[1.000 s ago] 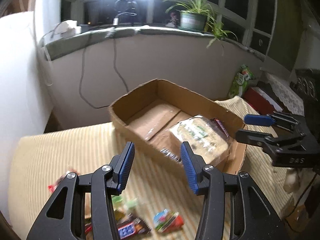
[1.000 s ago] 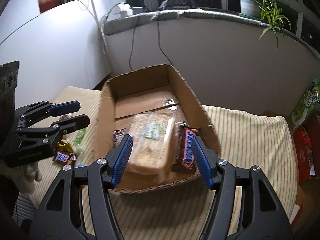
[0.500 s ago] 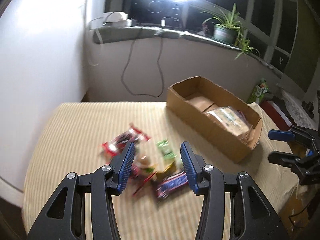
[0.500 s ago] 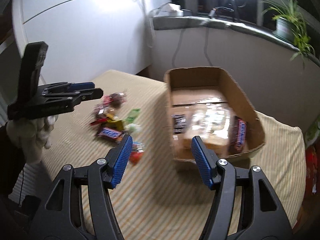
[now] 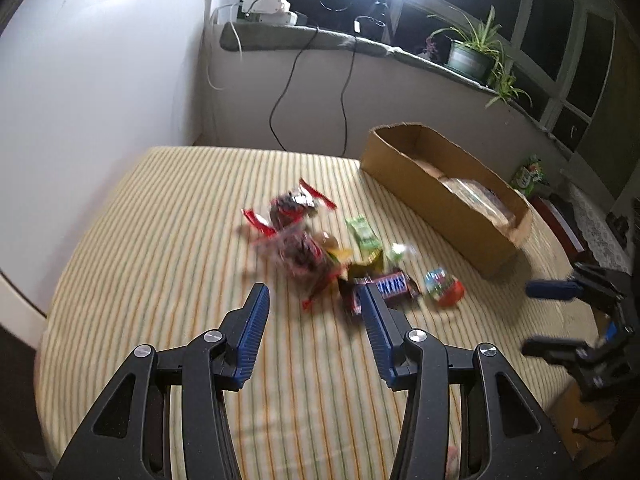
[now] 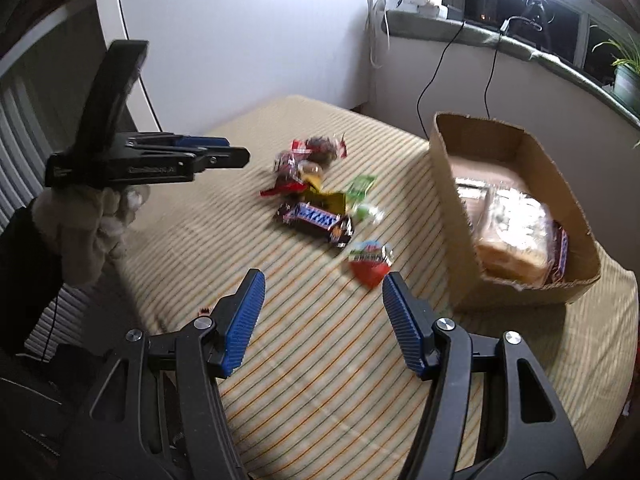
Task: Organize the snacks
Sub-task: 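Grasp the pink candy packet with the left gripper while the right grasps the red egg snack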
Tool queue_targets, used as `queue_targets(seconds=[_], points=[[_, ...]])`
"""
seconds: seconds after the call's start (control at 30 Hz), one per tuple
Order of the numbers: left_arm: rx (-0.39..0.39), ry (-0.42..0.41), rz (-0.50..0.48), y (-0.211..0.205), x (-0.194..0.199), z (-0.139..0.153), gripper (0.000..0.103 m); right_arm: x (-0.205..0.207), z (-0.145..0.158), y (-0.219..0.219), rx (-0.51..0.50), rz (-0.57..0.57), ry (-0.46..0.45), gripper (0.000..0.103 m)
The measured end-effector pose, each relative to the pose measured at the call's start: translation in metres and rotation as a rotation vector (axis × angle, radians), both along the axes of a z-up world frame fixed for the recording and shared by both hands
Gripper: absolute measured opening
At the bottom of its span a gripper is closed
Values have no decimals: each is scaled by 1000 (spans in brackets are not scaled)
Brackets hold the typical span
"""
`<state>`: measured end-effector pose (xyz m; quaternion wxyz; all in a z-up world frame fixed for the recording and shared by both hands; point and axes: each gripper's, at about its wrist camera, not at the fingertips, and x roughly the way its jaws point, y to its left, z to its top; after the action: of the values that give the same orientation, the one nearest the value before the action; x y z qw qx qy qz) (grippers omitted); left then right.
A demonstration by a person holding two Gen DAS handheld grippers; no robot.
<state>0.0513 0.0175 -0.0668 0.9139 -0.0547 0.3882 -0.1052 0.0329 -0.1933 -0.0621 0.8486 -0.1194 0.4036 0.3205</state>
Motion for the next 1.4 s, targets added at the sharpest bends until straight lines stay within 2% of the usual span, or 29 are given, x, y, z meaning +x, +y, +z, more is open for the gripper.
queue_targets(seconds=[0.37,0.5,0.8,1.2,1.4], points=[[28,52,-91,-35,-91,-13,46,28,-36,1,-9,-64,59,64],[-3,88,-128,-57,-113,-25,46,36,-46,4,-14,-70,68,64],[-28,125,-114,-81,-115,-50,46,46,-56,9,-16,-56,69,64],[31,91,-112,-87,-92,-58,46,66,-69,12,-12,-103,96,64],[96,62,-110,-90,-88,-60,30,72,-71,21,-42,-97,83,64]])
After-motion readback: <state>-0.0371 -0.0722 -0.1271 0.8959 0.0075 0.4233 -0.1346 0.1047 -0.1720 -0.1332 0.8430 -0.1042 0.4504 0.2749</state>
